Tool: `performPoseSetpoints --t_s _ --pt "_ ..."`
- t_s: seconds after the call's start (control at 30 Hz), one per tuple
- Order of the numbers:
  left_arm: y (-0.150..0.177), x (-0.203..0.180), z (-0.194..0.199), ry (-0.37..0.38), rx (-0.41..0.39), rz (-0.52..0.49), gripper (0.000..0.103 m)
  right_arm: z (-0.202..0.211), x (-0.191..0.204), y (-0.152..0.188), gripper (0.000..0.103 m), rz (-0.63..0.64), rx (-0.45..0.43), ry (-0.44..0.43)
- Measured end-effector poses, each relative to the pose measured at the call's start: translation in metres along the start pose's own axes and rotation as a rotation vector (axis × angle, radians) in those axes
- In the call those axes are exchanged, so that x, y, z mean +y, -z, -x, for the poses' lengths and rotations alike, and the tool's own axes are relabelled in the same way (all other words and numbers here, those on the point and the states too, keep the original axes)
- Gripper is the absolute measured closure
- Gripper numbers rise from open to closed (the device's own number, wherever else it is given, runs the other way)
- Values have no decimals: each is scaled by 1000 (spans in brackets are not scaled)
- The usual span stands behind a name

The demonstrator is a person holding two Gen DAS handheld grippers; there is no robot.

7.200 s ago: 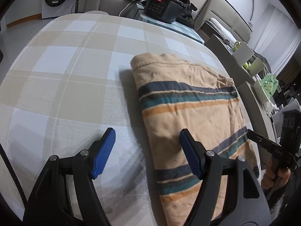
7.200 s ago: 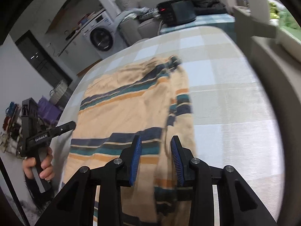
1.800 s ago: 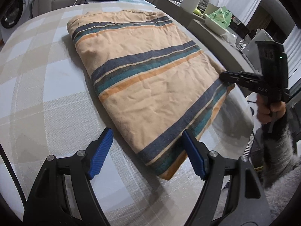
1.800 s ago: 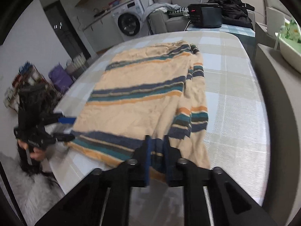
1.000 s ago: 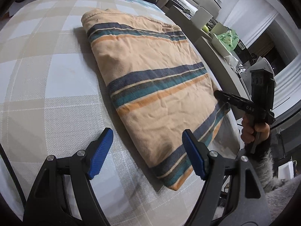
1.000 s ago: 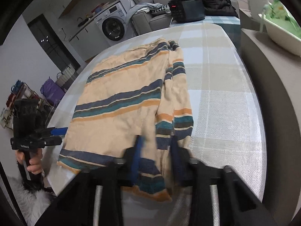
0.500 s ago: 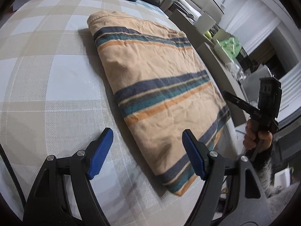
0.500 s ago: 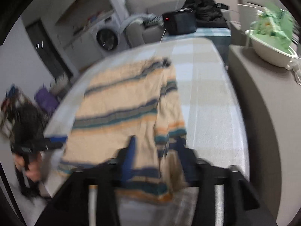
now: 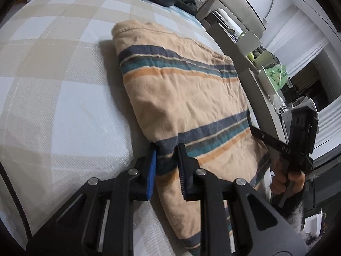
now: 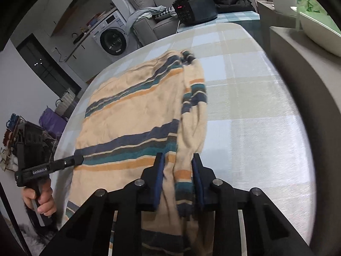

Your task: Fold small clothes

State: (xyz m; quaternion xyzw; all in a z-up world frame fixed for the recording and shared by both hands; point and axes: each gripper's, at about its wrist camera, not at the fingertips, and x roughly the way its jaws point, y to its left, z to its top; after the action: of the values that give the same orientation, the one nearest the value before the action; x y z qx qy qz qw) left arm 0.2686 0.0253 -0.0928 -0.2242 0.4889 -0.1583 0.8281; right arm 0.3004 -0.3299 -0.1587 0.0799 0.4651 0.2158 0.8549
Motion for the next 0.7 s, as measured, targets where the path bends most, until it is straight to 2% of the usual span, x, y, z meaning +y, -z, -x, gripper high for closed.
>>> performPoseSetpoints --t_s 0.2,0.37,0.5,0.63,0.7 --pt "-38 38 19 -75 -78 36 87 -28 45 -3 78 -39 -26 -13" --pt "-78 53 19 -144 -110 -15 87 -54 75 -21 78 -60 -81 6" --pt "-103 60 7 -207 -118 -37 87 -71 84 -35 78 -94 -82 16" --pt "-107 58 6 -227 -141 -49 87 -69 95 -31 77 -34 -81 48" --pt "-100 51 12 -271 -155 -80 87 -65 95 -31 76 -7 -74 50"
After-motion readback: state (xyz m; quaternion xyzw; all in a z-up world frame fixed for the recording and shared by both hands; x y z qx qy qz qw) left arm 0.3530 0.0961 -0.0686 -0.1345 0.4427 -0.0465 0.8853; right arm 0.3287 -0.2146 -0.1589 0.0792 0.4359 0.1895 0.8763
